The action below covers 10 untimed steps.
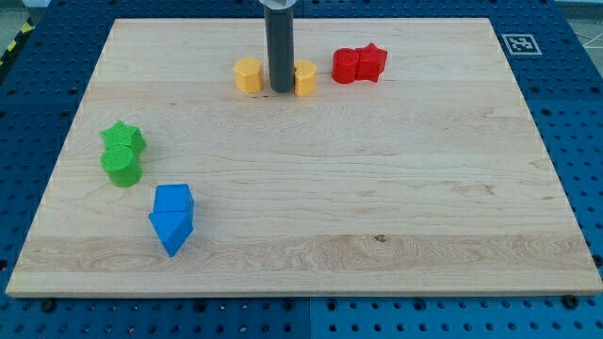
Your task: Move yellow heart to the left of red circle
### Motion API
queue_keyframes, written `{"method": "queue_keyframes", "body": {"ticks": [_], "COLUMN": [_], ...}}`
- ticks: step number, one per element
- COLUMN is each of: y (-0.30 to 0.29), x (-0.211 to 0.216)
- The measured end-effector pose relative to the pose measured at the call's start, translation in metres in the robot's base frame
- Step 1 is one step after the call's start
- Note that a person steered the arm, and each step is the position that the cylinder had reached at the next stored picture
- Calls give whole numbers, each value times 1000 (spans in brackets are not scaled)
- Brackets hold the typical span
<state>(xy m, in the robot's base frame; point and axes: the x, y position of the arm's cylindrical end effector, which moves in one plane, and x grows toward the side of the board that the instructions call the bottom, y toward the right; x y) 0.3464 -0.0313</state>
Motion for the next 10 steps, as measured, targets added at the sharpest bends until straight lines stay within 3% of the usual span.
{"method": "queue_keyframes", "body": {"ticks": [1, 4, 6, 10], "y": [0, 16, -42, 16], "x": [13, -45, -22, -6]}}
